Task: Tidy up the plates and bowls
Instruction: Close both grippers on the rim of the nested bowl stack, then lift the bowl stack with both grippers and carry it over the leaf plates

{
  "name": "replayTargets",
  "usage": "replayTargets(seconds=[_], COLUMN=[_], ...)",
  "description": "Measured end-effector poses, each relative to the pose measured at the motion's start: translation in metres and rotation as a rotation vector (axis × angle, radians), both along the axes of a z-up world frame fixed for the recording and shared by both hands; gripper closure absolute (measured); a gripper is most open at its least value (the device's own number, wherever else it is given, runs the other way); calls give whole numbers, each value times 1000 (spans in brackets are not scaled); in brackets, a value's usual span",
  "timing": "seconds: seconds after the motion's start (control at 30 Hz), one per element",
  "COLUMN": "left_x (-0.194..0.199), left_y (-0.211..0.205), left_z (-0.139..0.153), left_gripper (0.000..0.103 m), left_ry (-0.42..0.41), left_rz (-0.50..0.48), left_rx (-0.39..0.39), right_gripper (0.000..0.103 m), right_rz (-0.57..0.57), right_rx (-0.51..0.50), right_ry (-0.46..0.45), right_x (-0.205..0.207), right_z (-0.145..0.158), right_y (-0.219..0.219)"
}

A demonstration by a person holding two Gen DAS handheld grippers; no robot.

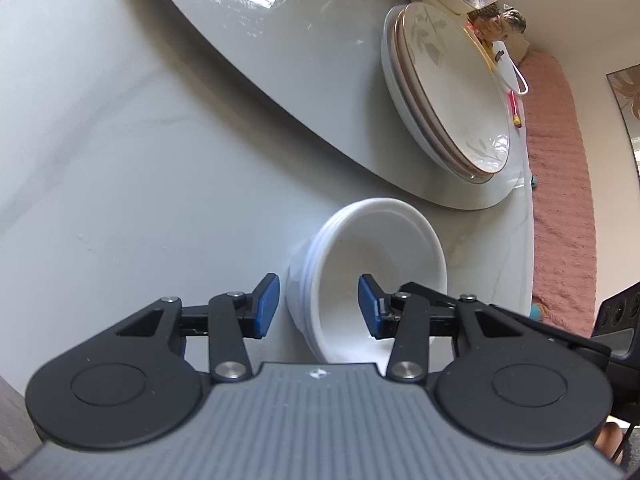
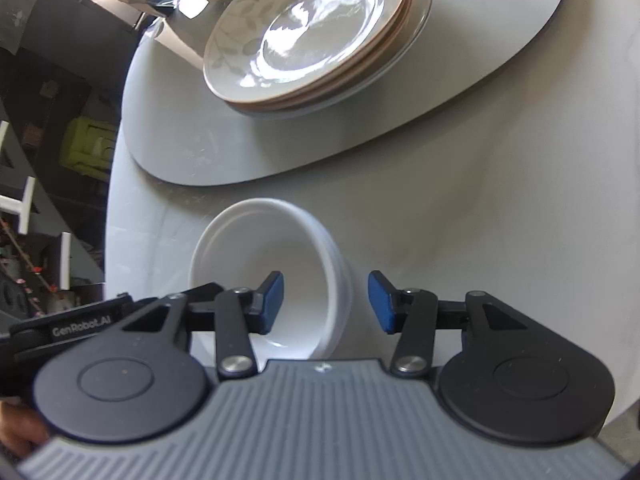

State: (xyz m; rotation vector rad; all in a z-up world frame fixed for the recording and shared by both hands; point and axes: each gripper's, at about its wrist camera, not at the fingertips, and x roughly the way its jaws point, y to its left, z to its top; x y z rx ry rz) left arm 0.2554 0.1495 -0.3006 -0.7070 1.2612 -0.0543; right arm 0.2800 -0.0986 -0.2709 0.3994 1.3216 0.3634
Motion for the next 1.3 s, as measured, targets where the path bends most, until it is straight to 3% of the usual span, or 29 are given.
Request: replayTargets(seconds=[0.17, 0.3, 0.37, 0.53, 0.8, 0.97, 1.3], left_x=[1, 2, 5, 4, 16, 31, 75], left_y=[-7, -14, -17, -16, -12, -18, -32], left_z=[-10, -16, -17, -12, 28, 58, 122], left_gripper=[56, 75, 81, 82, 82, 82, 82], left_ry=[13, 34, 39, 43, -18, -62, -168], left_rz=[-21, -47, -71, -82, -92, -106, -113], left_rx=[5, 20, 30, 18, 2, 2, 30], right_gripper=[70, 84, 86, 85, 86, 86, 85], right_rz=[-7, -29, -37, -36, -62, -102, -134], right_rx=[10, 2, -2, 8, -14, 4, 79], right_ry=[3, 14, 15, 36, 23, -34, -121], right_x=[-2, -4, -5, -7, -9, -5, 40], right_z=[-5, -11, -12, -12, 14, 43, 94], right_y=[1, -2, -4, -8, -9, -17, -42])
